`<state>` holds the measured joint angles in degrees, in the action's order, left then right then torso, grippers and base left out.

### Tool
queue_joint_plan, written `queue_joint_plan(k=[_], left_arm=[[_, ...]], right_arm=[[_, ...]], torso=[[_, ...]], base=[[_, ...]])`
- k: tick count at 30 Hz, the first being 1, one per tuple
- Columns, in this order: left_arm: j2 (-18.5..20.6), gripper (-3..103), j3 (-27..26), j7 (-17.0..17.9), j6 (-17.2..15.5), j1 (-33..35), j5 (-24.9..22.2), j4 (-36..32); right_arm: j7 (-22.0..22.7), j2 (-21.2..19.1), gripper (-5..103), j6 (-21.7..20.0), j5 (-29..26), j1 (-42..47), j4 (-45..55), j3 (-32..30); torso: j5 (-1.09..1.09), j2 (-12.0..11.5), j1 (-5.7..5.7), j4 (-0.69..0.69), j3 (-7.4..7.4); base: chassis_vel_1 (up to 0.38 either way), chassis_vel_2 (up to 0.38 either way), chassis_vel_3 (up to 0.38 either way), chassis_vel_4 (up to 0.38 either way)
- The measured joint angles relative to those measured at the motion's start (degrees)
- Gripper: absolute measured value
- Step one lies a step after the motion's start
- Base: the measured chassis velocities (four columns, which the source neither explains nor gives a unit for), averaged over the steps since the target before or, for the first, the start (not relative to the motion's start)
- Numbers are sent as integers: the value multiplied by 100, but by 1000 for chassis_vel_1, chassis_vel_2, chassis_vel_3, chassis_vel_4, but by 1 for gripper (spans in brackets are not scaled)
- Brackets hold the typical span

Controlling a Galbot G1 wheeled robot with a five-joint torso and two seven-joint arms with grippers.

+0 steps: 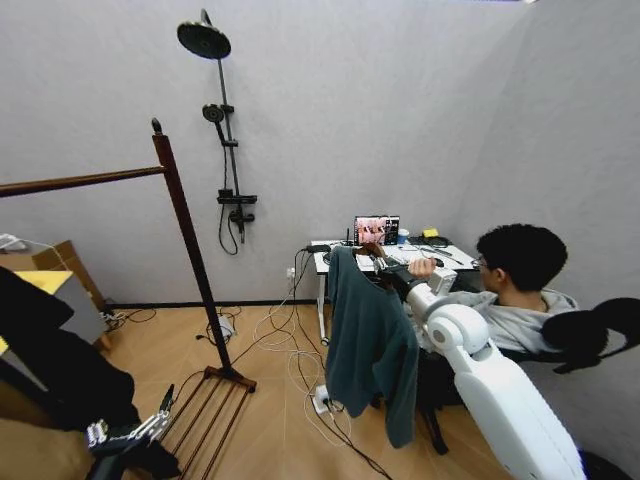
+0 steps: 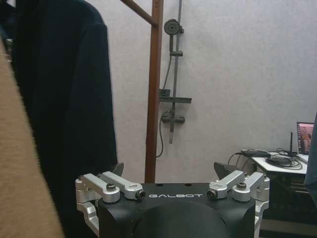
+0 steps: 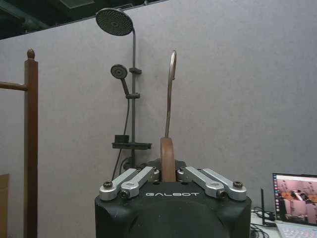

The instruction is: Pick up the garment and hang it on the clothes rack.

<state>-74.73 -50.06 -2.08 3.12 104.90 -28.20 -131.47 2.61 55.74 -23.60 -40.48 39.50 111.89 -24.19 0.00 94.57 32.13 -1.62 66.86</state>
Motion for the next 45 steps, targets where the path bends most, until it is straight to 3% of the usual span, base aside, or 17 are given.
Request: queue_joint_plan(k=[45], left_arm=[[0, 100, 0, 2, 0, 1, 0, 0]], right_arm=[[-190, -112, 10, -66, -77, 39, 230, -329]], torso=[[1, -1, 0, 2, 0]], base=[[121, 115, 111, 112]])
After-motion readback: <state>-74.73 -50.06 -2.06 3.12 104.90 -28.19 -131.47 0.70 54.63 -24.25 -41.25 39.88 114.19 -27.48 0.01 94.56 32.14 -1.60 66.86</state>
